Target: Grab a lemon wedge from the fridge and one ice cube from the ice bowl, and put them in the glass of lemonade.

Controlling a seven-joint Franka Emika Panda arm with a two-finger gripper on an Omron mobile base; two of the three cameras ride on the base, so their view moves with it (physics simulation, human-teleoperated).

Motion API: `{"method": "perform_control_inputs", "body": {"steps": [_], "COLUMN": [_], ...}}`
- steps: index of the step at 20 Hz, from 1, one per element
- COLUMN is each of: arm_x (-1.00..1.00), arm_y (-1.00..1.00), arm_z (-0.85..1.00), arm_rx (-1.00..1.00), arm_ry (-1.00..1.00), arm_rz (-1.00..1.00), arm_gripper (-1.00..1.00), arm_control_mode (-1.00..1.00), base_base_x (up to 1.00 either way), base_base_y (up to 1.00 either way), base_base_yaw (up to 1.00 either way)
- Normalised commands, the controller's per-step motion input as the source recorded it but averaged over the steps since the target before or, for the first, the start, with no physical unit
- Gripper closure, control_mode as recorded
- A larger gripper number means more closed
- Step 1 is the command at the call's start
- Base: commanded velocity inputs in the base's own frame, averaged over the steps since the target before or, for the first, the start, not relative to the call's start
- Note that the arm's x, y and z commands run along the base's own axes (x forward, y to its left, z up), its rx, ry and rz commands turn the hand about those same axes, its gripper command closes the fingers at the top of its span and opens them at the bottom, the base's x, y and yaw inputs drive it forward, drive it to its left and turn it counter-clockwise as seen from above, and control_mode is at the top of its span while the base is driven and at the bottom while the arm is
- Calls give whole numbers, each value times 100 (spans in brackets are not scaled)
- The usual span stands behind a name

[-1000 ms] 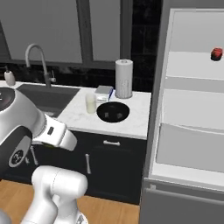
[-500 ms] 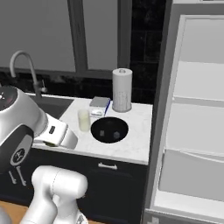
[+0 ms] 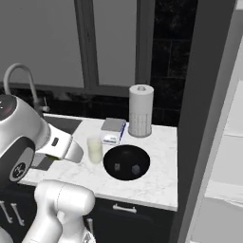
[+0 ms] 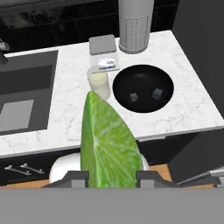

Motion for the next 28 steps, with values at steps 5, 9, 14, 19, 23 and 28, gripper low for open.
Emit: {"method": "perform_control_inputs", "body": {"steps": [5,9,14,19,23,28], "arm_x": [0,51,84,70,60,29], "arm_y": [0,0,8,0,-3,6], "arm_z": [0,6,3,-10,-7,-13], "arm_rx": [0,-4,-4,-1,0,-1], "arm_ry": [0,1,1,0,0,5], "arm_rz": [0,0,0,0,5,19], "arm_gripper": [100,100,100,100,100,100], "arm_control_mode": [100,-100,-100,-100,-100,-100], "base_base_x": [61,0,0,0,0,0], "base_base_y": [8,0,0,0,0,0], "base_base_yaw": [0,0,0,0,0,0]}}
